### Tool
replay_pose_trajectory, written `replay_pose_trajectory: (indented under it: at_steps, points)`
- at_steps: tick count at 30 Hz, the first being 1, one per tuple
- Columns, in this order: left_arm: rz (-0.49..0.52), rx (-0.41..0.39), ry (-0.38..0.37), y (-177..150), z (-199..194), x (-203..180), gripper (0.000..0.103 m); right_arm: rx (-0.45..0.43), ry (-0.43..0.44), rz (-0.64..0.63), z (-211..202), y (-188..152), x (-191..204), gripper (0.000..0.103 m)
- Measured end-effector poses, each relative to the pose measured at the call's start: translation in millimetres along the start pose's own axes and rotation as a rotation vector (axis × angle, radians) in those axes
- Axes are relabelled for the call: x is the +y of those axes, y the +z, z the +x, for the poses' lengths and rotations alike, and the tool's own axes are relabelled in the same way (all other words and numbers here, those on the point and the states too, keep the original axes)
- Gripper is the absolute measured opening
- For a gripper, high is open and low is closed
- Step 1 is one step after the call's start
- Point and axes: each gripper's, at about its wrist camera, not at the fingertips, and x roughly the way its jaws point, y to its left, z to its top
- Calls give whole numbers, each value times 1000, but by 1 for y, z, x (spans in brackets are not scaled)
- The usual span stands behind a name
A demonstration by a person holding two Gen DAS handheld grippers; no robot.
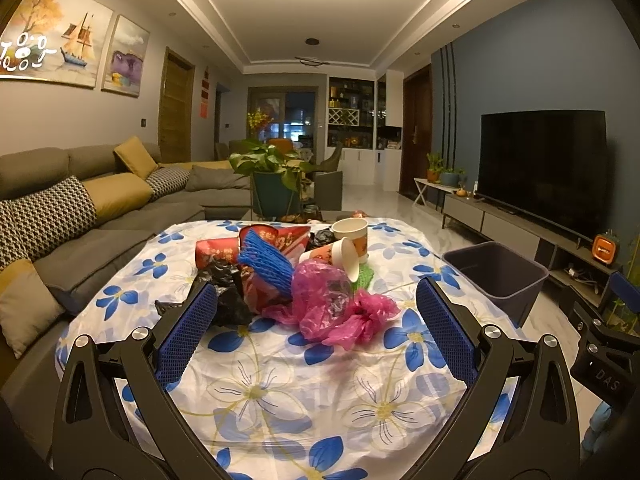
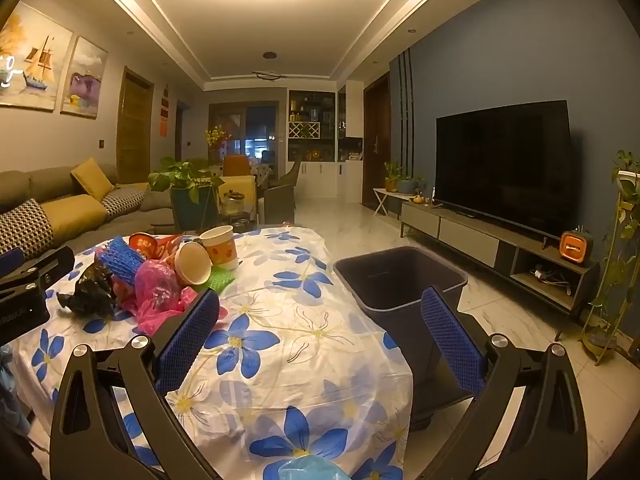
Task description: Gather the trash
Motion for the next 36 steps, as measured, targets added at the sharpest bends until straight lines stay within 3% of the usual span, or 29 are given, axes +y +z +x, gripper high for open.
replay_pose_trajectory:
  at_steps: [36]
  points:
    - [-9,7,-9,1,1,-1,98,-7,-7,7,-2,4,-5,98]
